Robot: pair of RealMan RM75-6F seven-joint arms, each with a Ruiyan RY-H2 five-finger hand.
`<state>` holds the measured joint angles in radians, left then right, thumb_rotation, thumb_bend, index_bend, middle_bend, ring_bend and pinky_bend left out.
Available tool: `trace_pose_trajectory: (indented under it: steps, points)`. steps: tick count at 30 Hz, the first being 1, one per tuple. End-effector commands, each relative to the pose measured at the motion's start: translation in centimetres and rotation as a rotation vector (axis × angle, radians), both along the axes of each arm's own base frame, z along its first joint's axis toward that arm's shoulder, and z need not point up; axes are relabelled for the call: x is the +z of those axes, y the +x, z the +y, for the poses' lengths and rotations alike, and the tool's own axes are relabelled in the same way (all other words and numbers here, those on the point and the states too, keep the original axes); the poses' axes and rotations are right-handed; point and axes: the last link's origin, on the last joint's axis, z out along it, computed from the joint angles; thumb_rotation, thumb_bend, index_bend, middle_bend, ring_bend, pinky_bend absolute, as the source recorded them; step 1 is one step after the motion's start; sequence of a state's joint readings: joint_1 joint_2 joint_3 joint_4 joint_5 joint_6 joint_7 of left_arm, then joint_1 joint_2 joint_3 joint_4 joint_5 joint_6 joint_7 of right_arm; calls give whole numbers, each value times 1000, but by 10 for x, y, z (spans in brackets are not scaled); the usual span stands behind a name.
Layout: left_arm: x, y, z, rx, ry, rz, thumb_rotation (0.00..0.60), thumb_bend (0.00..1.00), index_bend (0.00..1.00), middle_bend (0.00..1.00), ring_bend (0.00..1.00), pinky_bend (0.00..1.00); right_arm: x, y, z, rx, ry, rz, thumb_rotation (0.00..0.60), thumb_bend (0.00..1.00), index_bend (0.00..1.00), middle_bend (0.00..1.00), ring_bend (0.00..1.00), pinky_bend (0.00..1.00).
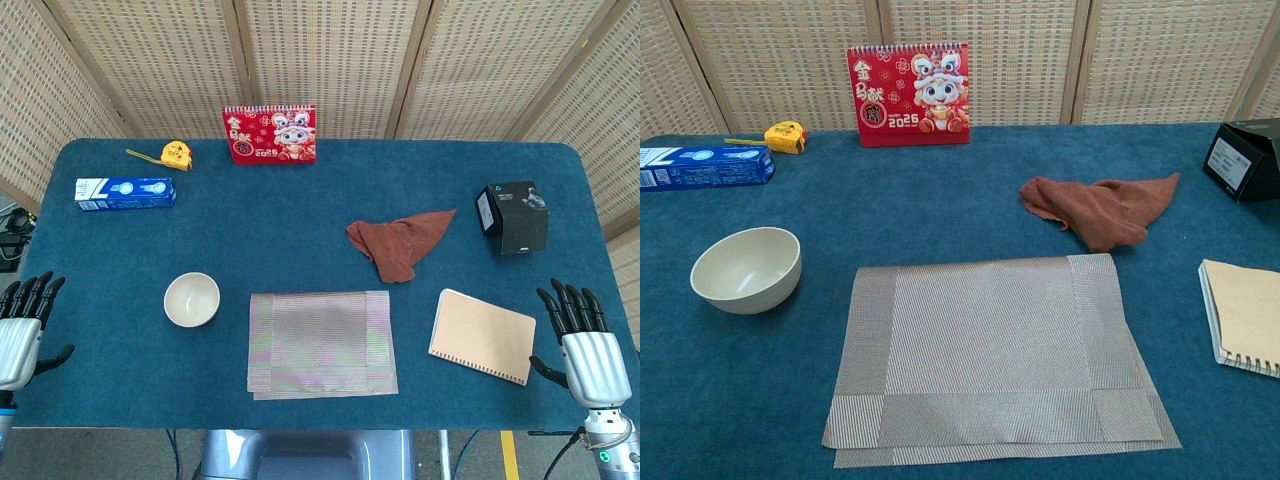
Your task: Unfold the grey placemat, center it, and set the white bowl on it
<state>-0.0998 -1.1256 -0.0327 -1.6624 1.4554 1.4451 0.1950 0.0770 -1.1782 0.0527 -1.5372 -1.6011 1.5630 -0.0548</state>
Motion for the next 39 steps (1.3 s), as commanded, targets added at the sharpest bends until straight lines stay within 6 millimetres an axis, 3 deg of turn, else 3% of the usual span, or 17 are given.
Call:
trace_pose_trajectory:
  steps: [1,7,15,28,39]
  points:
    - [-1,1,-1,-6,-3,2,600,176,0,0,0,0,0,0,0,-1,2,-3,600,106,116,0,0,0]
    - [-9,8,-2,-44,-22,7,600,176,0,0,0,0,-1,0,0,-5,4,-1,600,107,116,0,0,0]
    - [-35,26,-5,-132,-95,-43,600,176,9,0,0,0,2,-1,0,-13,2,-16,600,107,116,0,0,0]
    - [-109,72,-15,-302,-317,-28,600,182,331,0,0,0,4,-2,-1,-20,6,-33,600,107,142,0,0,0]
    - [-161,93,-13,-362,-387,18,600,191,439,0,0,0,9,-3,-2,-24,0,-59,600,107,142,0,0,0]
